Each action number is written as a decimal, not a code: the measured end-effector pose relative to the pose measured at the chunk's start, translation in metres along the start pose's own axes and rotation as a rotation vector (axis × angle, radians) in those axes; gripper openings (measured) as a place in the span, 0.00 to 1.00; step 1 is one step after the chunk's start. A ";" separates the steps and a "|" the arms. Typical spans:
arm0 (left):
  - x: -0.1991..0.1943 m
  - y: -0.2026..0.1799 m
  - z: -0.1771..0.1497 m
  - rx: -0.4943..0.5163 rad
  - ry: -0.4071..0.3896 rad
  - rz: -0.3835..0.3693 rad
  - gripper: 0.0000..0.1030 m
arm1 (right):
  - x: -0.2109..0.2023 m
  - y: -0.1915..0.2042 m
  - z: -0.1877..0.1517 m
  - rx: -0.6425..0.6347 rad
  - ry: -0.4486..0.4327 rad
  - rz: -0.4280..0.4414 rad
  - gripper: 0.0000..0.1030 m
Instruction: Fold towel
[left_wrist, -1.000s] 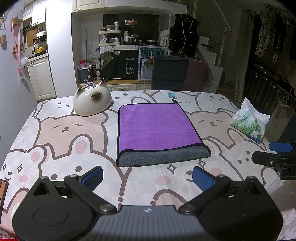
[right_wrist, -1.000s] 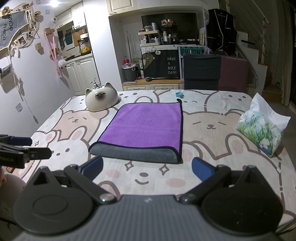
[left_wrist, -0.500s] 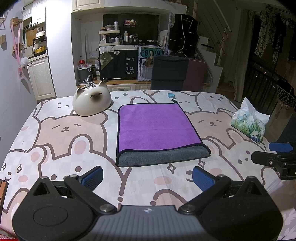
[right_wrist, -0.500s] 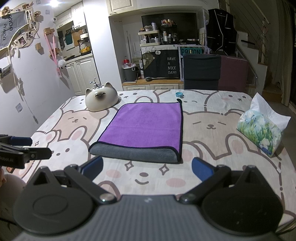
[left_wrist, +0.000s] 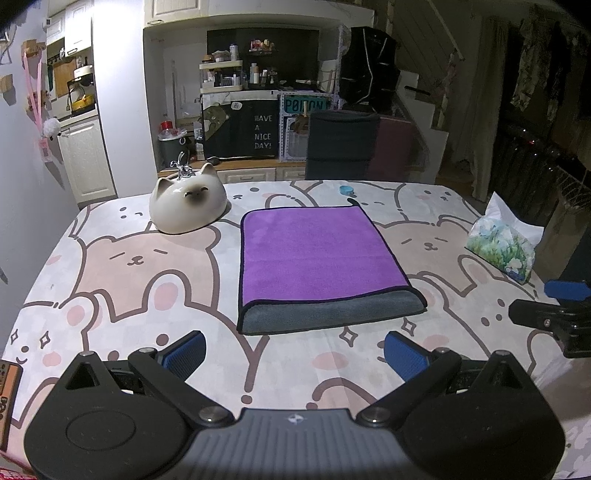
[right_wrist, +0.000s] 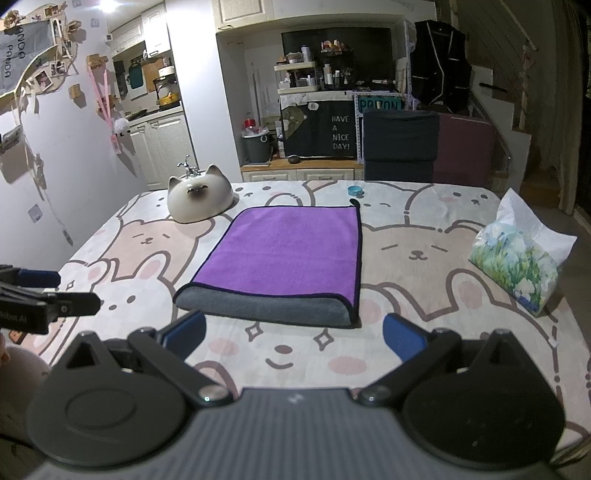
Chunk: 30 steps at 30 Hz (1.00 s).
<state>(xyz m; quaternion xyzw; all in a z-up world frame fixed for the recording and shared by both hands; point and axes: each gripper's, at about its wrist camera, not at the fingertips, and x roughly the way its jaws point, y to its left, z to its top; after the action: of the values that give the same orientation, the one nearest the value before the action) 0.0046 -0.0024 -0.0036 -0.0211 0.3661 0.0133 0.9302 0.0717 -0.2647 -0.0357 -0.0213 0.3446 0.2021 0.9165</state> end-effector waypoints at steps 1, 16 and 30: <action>0.002 0.000 0.002 0.000 0.006 0.005 0.98 | 0.000 0.000 0.001 -0.001 0.001 -0.001 1.00; 0.024 0.016 0.042 -0.006 -0.030 0.043 0.98 | 0.024 -0.011 0.038 -0.013 -0.014 -0.033 1.00; 0.078 0.049 0.067 -0.017 -0.085 -0.006 0.99 | 0.070 -0.033 0.065 -0.037 -0.071 0.004 1.00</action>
<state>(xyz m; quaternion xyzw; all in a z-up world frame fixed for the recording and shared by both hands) 0.1054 0.0508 -0.0096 -0.0295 0.3261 0.0144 0.9448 0.1721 -0.2591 -0.0345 -0.0303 0.3081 0.2110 0.9272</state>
